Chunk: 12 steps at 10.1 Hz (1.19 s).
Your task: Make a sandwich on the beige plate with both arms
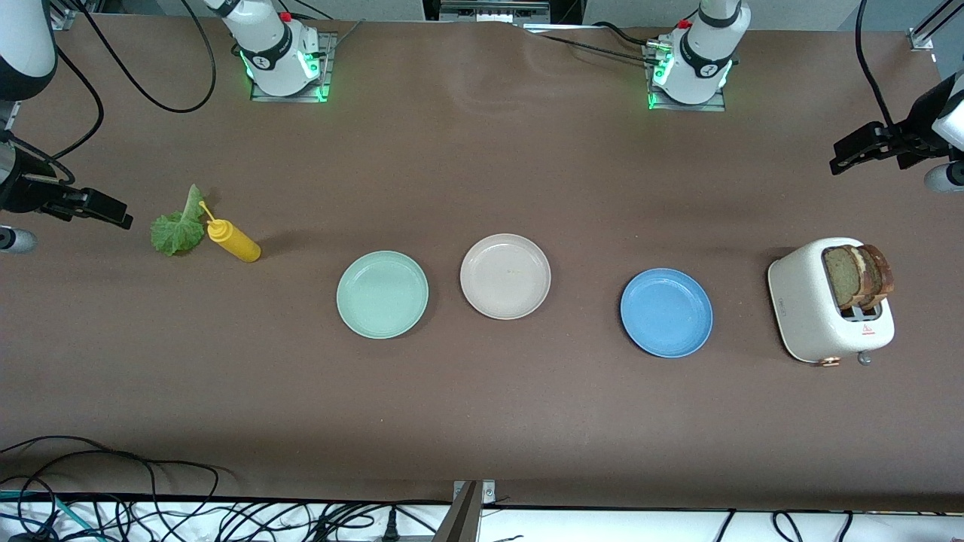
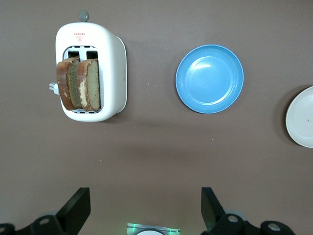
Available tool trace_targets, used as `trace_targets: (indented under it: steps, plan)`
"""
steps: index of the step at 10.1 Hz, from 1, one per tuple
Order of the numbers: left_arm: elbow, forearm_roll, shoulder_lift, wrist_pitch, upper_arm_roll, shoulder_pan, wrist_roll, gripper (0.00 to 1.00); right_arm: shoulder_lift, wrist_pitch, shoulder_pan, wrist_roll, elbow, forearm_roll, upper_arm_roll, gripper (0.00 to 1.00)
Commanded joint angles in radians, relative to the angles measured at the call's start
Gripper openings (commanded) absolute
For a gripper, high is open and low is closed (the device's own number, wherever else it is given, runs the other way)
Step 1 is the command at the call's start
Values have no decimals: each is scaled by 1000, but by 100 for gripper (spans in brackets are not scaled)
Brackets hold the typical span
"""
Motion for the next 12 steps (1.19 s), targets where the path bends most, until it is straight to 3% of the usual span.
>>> trace_targets:
  steps: [1, 12]
  plan:
    - [-9, 25, -13, -5, -5, 3, -6, 100, -10, -12, -6, -12, 1, -4, 6, 100]
    - [-9, 25, -13, -5, -5, 3, -6, 100, -9, -12, -6, -24, 7, -8, 6, 100]
